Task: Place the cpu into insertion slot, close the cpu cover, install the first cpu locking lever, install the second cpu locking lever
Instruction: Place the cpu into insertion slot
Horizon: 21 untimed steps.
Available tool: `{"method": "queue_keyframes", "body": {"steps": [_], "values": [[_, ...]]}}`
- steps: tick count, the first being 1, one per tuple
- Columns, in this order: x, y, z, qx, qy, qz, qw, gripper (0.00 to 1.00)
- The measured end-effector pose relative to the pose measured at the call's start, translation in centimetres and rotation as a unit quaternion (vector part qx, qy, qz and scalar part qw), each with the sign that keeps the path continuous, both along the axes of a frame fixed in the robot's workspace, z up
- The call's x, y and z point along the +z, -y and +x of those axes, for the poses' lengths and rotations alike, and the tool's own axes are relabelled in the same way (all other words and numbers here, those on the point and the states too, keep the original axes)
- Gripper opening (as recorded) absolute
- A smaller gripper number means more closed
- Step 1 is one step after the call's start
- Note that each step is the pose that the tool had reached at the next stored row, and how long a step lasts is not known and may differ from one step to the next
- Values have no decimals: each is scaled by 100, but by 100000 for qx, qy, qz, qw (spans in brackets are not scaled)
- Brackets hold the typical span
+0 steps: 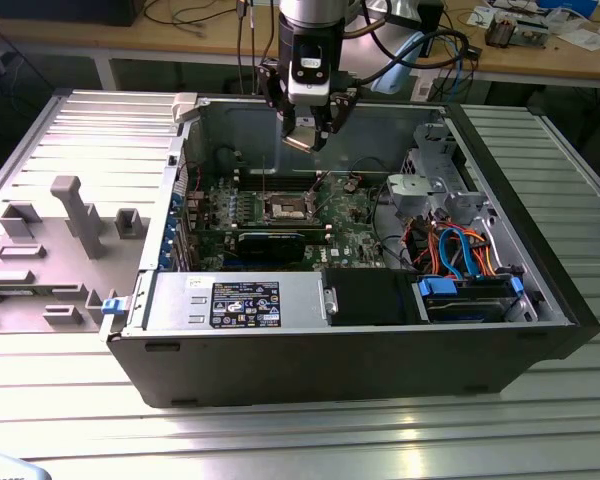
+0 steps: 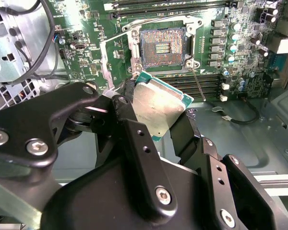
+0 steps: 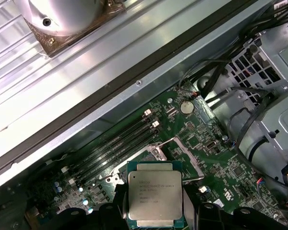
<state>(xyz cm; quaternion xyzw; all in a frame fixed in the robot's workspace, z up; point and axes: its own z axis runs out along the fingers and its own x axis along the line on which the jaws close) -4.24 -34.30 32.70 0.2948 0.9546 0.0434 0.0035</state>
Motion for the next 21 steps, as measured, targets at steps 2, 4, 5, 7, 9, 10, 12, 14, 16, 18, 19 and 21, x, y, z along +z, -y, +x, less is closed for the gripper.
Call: {"method": "queue_keyframes", "body": {"steps": [2,4,5,7,9,10,12,14,16,18,19,21], "values": [[0,0,0,-65,0,0,100000,55],[0,0,0,-129,-1,0,100000,55],[0,0,0,-154,0,1,100000,55],[0,0,0,-216,-1,0,100000,55],[0,0,0,-285,0,0,100000,55],[0,0,0,-319,0,-1,99999,55],[0,0,0,-384,0,-1,99999,55],[0,0,0,-461,0,-1,99999,55],[0,0,0,-512,0,-2,99999,55],[0,0,0,-580,1,-1,99998,55],[0,0,0,-606,-1,0,99998,55],[0,0,0,-660,-1,-3,99998,55]]}}
